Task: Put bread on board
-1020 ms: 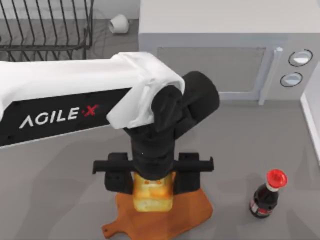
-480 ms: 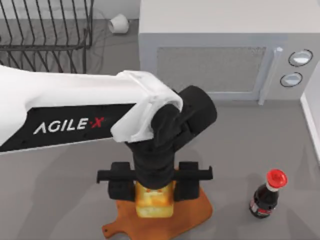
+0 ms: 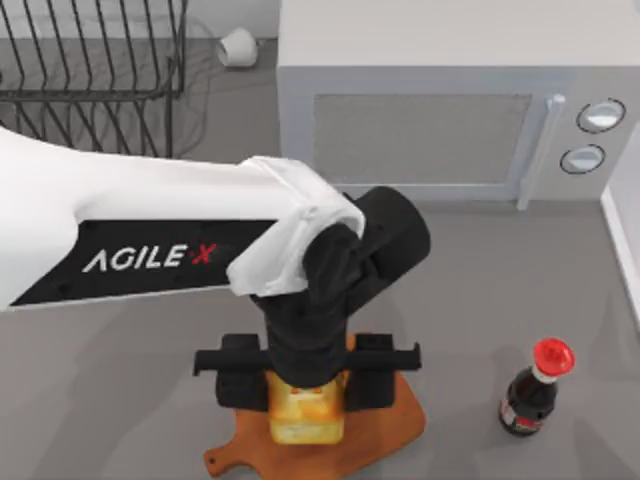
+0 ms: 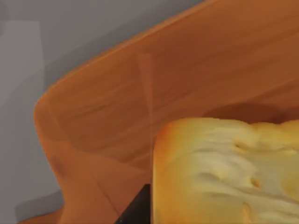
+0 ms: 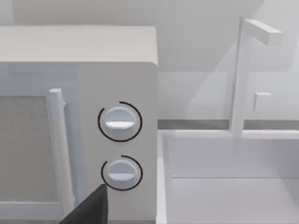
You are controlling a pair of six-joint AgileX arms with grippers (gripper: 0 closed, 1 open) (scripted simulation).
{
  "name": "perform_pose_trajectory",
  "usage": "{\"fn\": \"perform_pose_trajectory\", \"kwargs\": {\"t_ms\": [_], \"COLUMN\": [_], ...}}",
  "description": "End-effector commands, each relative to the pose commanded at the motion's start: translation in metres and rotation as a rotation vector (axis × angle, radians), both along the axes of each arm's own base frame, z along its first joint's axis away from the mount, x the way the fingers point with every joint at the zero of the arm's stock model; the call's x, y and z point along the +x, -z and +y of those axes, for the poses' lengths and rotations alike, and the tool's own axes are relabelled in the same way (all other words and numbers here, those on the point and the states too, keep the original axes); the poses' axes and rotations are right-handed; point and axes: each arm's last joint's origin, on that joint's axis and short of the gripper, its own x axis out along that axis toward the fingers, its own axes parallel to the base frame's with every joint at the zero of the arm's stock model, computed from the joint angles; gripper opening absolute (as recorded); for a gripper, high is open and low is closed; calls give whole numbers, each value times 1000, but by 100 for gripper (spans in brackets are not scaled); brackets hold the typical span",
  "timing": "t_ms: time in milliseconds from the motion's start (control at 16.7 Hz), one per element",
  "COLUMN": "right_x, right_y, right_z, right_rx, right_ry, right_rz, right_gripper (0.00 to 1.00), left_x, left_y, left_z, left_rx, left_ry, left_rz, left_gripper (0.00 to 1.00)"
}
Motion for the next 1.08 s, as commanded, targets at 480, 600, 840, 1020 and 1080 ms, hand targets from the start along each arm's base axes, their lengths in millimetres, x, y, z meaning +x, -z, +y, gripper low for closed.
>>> {"fn": "perform_pose_trajectory", "kwargs": {"t_ms": [480,600,840,1020,1080], "right_x": [0,0,0,0,0], "right_y": [0,0,0,0,0], "right_z": [0,0,0,0,0], "right_rx": [0,0,0,0,0], "right_ry": [0,0,0,0,0], "right_rz": [0,0,0,0,0], "right_gripper": [100,100,100,100,100], "left_x": [0,0,0,0,0], "left_y": [0,0,0,0,0], "left_z": [0,0,0,0,0], "left_rx": [0,0,0,0,0], "left_ry": [0,0,0,0,0], "left_rz": [0,0,0,0,0], "left_gripper": [68,83,100,100,100]}}
